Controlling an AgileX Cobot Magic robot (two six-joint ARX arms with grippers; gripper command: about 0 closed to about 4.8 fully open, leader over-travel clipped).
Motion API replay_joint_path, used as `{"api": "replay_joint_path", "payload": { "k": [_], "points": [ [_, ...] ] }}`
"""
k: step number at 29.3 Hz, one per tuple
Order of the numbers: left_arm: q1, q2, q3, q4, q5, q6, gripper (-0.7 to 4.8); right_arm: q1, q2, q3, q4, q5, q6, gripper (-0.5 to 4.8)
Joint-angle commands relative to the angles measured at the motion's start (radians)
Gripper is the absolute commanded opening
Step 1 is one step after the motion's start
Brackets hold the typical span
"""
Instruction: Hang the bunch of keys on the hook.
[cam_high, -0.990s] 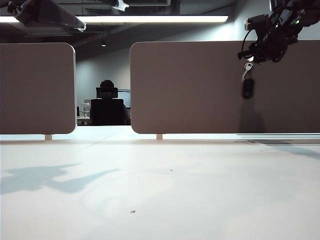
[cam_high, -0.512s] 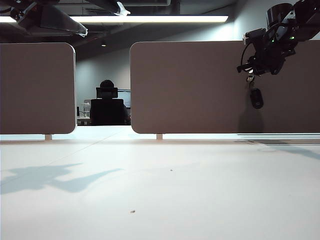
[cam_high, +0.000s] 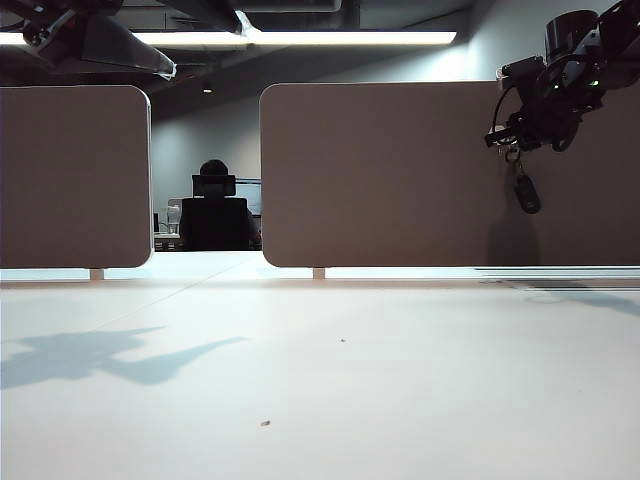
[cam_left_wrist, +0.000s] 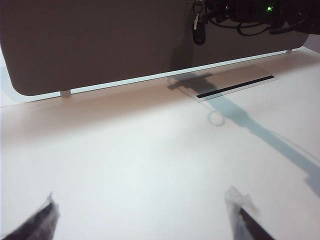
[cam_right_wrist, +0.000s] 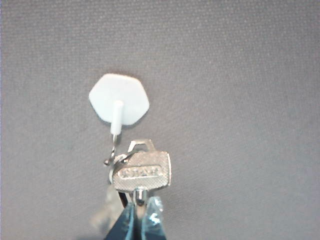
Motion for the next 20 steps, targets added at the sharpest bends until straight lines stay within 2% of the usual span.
{"api": "replay_joint_path", "payload": {
  "k": [1,20],
  "points": [
    [0.000,-0.003,0.005,-0.006,-0.003,-0.001,4.79,0.000,-0.009,0.010,0.058,-0.004,-0.007,-0.06],
    [0.000,-0.002,0.005,-0.024,-0.003,0.000,4.79,0.009,0.052,0.024,0.092,-0.017,-0.010,-0.06]
  ]
}}
